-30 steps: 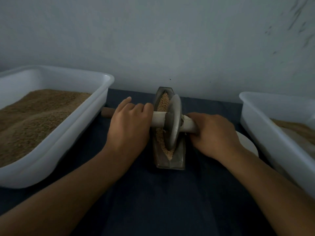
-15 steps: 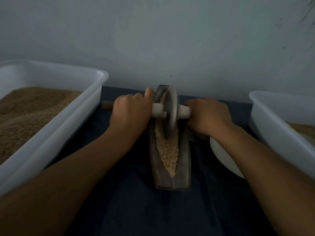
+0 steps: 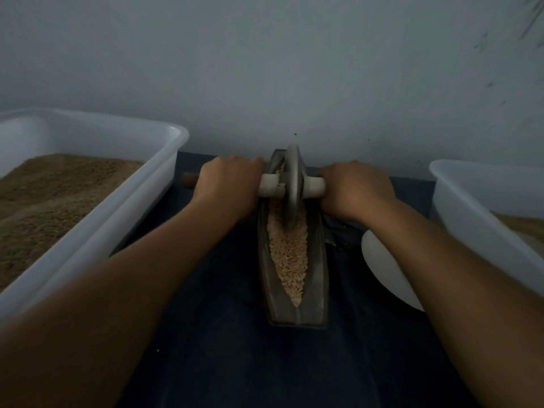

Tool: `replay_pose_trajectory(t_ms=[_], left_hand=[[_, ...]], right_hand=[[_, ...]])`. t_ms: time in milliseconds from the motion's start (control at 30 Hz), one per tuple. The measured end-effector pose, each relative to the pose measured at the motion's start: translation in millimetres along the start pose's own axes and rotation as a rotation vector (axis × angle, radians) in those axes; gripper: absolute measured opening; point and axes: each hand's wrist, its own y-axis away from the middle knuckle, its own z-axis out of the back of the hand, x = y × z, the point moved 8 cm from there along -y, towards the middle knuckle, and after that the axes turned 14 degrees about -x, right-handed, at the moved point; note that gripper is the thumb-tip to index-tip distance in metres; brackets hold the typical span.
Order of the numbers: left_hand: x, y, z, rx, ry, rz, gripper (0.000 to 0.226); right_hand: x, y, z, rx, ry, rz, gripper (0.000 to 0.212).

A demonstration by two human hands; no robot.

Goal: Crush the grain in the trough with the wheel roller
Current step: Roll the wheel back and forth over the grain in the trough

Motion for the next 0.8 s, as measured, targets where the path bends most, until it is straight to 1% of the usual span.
replay_pose_trajectory(t_ms=[100,233,367,433,500,633,700,800], left_hand=[[0.2,14.5,4.6,-0.002,-0.033,0.005,0.029],[-6.9,28.8,21.2,-0.071,-0.094,-0.03,0.028],[-12.9,45.8,36.6,-0.098,-0.076,-0.042,0.032],[-15.0,54.8,45.1,-0.117,-0.081,-0.035,0.037],[-17.5,65.1,53.4,-0.13,-0.098,-0.029,0.046],[-17.4,83.1,65.2,-0.117,-0.116,-0.05,0.056],[-14.0,85.2,66.2,-0.098,-0.086,-0.072,0.054],[-3.7,81.6,59.0,-0.026,-0.013,-0.046,0.041]], right_hand=[[7.3,15.0,14.0,-0.099,0.026,0.026,0.017],[10.0,38.3,23.5,-0.126,-0.015,-0.024,0.019],[15.8,65.1,39.9,-0.201,-0.017,0.006,0.021],[19.0,75.3,50.2,-0.237,-0.011,0.029,0.019],[23.0,82.7,59.9,-0.266,-0.01,0.059,0.018],[27.6,91.9,75.6,-0.313,-0.042,0.094,0.02],[28.0,93.1,80.3,-0.338,-0.036,0.104,0.022],[28.5,90.7,79.0,-0.34,-0.03,0.109,0.02]])
